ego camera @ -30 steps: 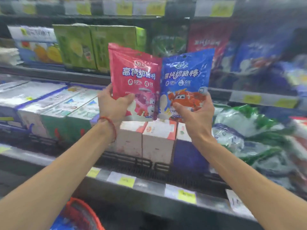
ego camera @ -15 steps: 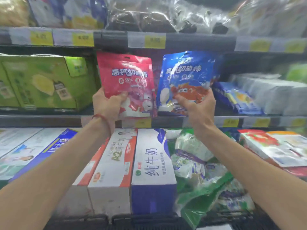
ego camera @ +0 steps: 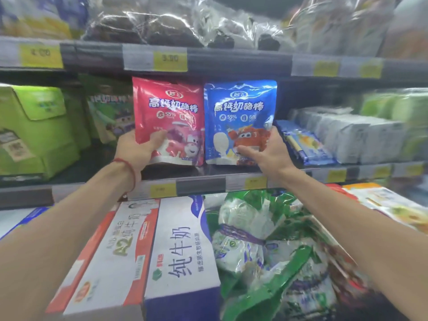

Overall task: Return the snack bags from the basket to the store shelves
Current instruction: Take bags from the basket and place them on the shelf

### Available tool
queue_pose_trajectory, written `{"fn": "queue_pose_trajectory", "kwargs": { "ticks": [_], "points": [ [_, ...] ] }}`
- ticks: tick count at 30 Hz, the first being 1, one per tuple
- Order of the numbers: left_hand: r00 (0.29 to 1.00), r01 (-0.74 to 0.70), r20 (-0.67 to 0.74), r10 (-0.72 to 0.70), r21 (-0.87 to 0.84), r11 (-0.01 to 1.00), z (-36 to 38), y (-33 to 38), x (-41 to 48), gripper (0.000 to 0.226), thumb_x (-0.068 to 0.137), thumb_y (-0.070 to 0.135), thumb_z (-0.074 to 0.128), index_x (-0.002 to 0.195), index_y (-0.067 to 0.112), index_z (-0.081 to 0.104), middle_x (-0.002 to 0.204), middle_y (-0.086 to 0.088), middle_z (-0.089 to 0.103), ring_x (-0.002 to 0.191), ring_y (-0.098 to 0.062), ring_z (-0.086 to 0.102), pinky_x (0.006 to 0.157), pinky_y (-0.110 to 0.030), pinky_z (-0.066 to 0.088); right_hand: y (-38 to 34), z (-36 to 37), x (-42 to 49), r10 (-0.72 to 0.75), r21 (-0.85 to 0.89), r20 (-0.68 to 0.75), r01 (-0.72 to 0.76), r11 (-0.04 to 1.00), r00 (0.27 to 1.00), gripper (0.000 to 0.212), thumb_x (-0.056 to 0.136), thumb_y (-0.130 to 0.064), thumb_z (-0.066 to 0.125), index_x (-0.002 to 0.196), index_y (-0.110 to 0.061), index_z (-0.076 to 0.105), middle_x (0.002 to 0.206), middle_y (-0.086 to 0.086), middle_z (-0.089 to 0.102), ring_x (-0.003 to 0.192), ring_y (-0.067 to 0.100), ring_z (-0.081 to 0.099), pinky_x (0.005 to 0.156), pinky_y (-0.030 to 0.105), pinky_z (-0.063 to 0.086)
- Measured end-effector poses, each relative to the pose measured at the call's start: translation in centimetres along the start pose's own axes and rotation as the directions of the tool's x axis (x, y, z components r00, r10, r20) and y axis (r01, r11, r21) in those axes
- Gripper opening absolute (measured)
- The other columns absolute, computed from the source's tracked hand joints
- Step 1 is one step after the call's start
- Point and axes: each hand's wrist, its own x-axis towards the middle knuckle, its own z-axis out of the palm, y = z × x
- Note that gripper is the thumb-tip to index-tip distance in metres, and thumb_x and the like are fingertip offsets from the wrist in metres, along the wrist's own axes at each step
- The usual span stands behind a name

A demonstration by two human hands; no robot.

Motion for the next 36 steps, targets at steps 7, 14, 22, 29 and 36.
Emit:
{"fn": "queue_pose_trajectory", "kwargs": {
  "ticks": [7, 14, 22, 29, 36],
  "points": [
    [0.973, -0.167, 0.198, 0.116, 0.264, 0.950, -1.0, 0.2, -0.7, 0.072, 0.063, 0.060, 0.081, 0.124, 0.031, 0.058, 0.109, 0.014, 0.069, 0.099, -0.005, 0.065, 0.086, -0.027, 0.050, 0.7, 0.3, 1.4, 0.089, -0.200, -0.042, -0.096, 0.975, 0.995, 0.108, 0.072, -0.017, 0.091, 0.152, -0.012, 0.019, 0.140, 0.017, 0.048, 0.129, 0.034, 0.050, 0.111, 0.051, 0.042],
    [0.998, -0.041, -0.030, 0.056, 0.377, 0.925, 0.5, -0.4, 0.1, 0.083, 0.060, 0.045, 0.089, 0.127, 0.020, 0.046, 0.119, 0.001, 0.063, 0.104, -0.019, 0.060, 0.093, -0.034, 0.048, 0.7, 0.6, 3.0, 0.199, -0.227, -0.132, -0.225, 0.947, 0.971, 0.122, 0.068, -0.009, 0.092, 0.158, -0.020, 0.010, 0.133, 0.014, 0.057, 0.122, 0.032, 0.057, 0.101, 0.051, 0.051],
    [0.996, 0.062, -0.086, -0.030, 0.403, 0.913, 3.7, -0.9, 2.3, 0.112, 0.067, 0.044, 0.086, 0.146, 0.010, 0.015, 0.145, -0.019, 0.043, 0.133, -0.038, 0.043, 0.112, -0.048, 0.036, 0.9, 0.6, 4.0, 0.083, -0.061, -0.198, -0.097, 0.993, 0.977, 0.124, 0.070, 0.005, 0.086, 0.161, -0.022, 0.006, 0.132, 0.005, 0.060, 0.118, 0.021, 0.063, 0.099, 0.046, 0.056],
    [0.992, -0.019, -0.109, 0.069, 0.408, 0.913, 3.9, -1.2, 2.2, 0.094, 0.070, 0.037, 0.086, 0.133, 0.016, 0.020, 0.138, -0.021, 0.048, 0.126, -0.038, 0.049, 0.108, -0.049, 0.039, 0.6, -0.1, 3.8, 0.269, -0.020, -0.209, -0.279, 0.960, 0.940, 0.080, 0.055, -0.009, 0.083, 0.127, -0.021, 0.050, 0.123, 0.008, 0.062, 0.112, 0.033, 0.062, 0.100, 0.052, 0.052],
    [0.973, -0.148, -0.104, 0.205, 0.395, 0.906, 4.0, -1.3, 2.2, 0.102, 0.070, 0.024, 0.088, 0.142, 0.014, 0.017, 0.140, -0.014, 0.047, 0.128, -0.032, 0.048, 0.109, -0.043, 0.035, -0.6, -0.1, 2.8, 0.220, -0.070, -0.296, -0.250, 0.966, 0.930, 0.145, 0.051, -0.037, 0.099, 0.159, -0.021, 0.003, 0.158, 0.011, 0.025, 0.147, 0.032, 0.026, 0.119, 0.052, 0.027]
  ]
}}
